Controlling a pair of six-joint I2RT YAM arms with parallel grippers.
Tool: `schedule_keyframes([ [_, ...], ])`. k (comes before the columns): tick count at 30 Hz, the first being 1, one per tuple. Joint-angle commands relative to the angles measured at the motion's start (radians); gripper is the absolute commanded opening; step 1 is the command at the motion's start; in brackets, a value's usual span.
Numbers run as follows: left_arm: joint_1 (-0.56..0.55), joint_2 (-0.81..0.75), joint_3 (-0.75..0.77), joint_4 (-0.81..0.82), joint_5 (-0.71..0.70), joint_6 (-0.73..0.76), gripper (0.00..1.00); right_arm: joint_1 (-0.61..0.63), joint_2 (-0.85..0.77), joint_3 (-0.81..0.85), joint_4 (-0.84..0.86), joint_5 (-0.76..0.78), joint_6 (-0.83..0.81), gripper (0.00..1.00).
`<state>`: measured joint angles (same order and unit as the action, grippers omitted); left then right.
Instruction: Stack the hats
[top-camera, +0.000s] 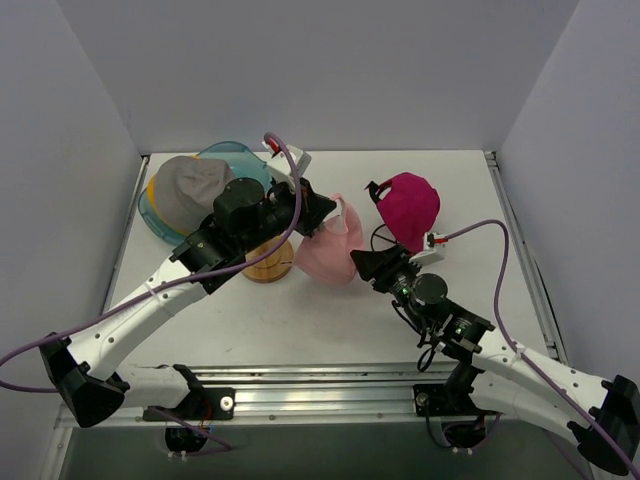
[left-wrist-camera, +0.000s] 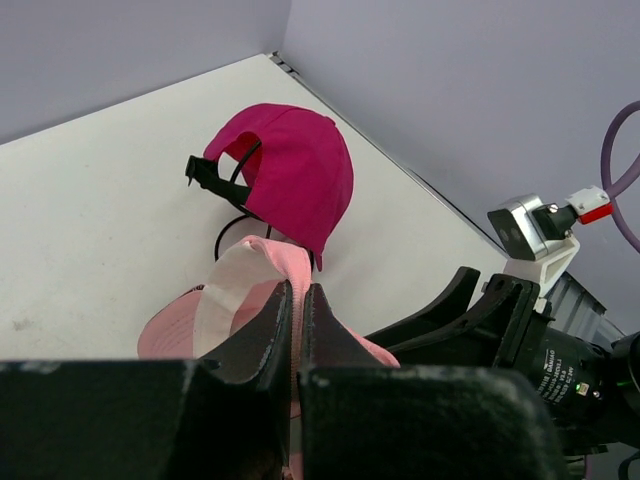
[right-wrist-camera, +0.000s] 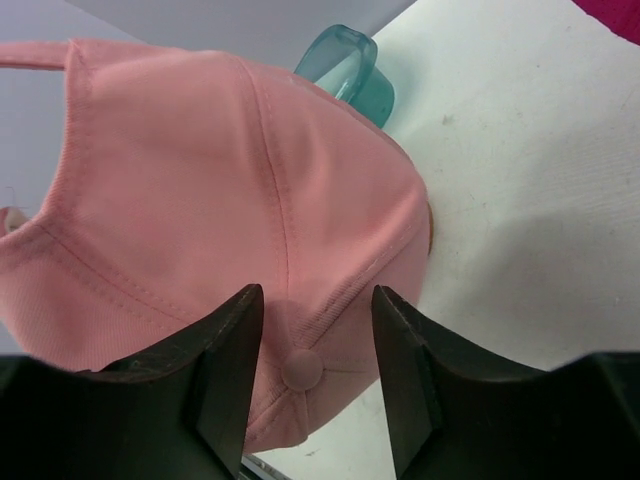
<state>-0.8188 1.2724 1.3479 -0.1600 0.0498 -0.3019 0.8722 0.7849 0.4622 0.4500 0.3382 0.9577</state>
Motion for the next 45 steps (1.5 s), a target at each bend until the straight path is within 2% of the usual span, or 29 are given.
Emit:
schedule_keyframes([
  [1,-0.014,-0.015,-0.023,0.143,-0.005,0.007,0.02,0.004,-0.004,-0.022,0.093,-0.002,0.045,0.42],
  [4,-0.023,0.001,-0.018,0.177,-0.018,0.012,0.02,0.005,-0.003,-0.037,0.114,-0.007,0.073,0.40],
  [14,-0.066,0.008,-0.016,0.217,-0.146,0.043,0.02,0.004,0.024,-0.069,0.154,-0.007,0.153,0.44],
  [18,-0.089,0.016,-0.006,0.214,-0.171,0.060,0.02,0.005,0.011,-0.083,0.167,-0.014,0.158,0.39],
  [20,-0.097,0.019,-0.004,0.215,-0.194,0.070,0.02,0.004,0.004,-0.088,0.174,-0.015,0.159,0.29],
  [21,-0.102,0.018,-0.006,0.217,-0.200,0.073,0.02,0.005,-0.006,-0.094,0.180,-0.011,0.161,0.19],
  [23,-0.103,0.016,-0.012,0.227,-0.208,0.073,0.02,0.004,-0.013,-0.099,0.184,-0.007,0.159,0.10],
  [24,-0.105,0.015,-0.013,0.231,-0.209,0.072,0.02,0.004,-0.018,-0.099,0.179,0.002,0.145,0.01],
  [33,-0.106,-0.011,-0.010,0.199,-0.237,0.063,0.02,-0.009,-0.098,-0.134,0.116,0.070,0.101,0.00],
  [37,-0.106,-0.016,0.003,0.162,-0.205,0.055,0.02,-0.012,-0.168,-0.134,0.089,0.104,0.034,0.00],
  [41,-0.106,-0.019,0.002,0.093,-0.171,0.046,0.02,-0.012,-0.260,-0.070,0.021,0.104,-0.105,0.00],
  [45,-0.106,-0.053,-0.050,0.102,-0.157,0.040,0.02,-0.010,-0.283,0.096,-0.124,0.114,-0.227,0.00],
])
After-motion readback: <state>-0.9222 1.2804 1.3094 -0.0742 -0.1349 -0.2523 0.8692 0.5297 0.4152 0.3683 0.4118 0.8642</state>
